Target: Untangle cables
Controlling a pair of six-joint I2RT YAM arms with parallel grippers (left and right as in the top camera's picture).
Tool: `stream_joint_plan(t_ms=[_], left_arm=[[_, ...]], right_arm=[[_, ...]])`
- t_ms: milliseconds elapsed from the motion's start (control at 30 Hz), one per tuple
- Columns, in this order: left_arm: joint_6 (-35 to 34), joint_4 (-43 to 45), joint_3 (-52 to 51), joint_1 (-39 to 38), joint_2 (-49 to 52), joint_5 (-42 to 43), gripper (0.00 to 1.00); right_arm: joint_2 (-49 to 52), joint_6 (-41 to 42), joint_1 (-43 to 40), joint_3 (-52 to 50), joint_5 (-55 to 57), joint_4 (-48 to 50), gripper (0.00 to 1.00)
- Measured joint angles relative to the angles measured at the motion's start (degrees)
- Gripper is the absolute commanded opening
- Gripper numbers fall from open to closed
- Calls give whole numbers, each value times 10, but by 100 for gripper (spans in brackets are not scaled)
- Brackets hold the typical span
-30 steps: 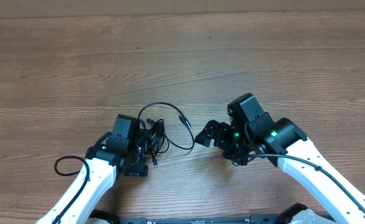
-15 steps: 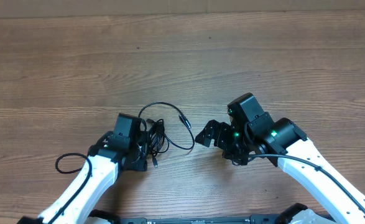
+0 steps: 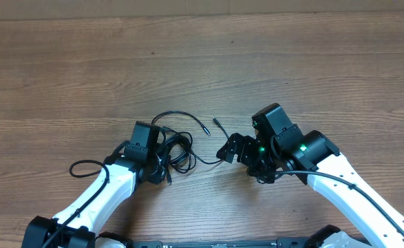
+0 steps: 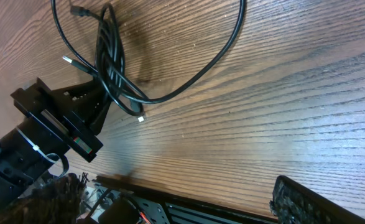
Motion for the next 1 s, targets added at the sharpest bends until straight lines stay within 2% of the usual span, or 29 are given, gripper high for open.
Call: stream_joint_plan(t_ms=[200, 333, 500, 767, 833, 900, 1000], left_arm=[[138, -5, 17, 2, -46, 24, 4], [210, -4, 52, 2, -100, 55, 4], [249, -9, 64, 2, -151, 89, 4], [304, -14, 64, 2, -155, 136, 4], [309, -12, 64, 2, -155, 149, 4], [309, -4, 64, 2, -155, 168, 4], [309, 22, 64, 4, -155, 210, 4]], right_arm=[[0, 0, 0, 0, -7, 0, 95], [0, -1, 0, 0, -11, 7, 90], [0, -1, 4, 0, -20, 34, 87], [0, -2, 61, 0, -44, 131, 82], [0, -2, 74, 0, -45, 144, 78], [0, -3, 85, 0, -41, 148, 68], [0, -4, 97, 0, -24, 148, 40]])
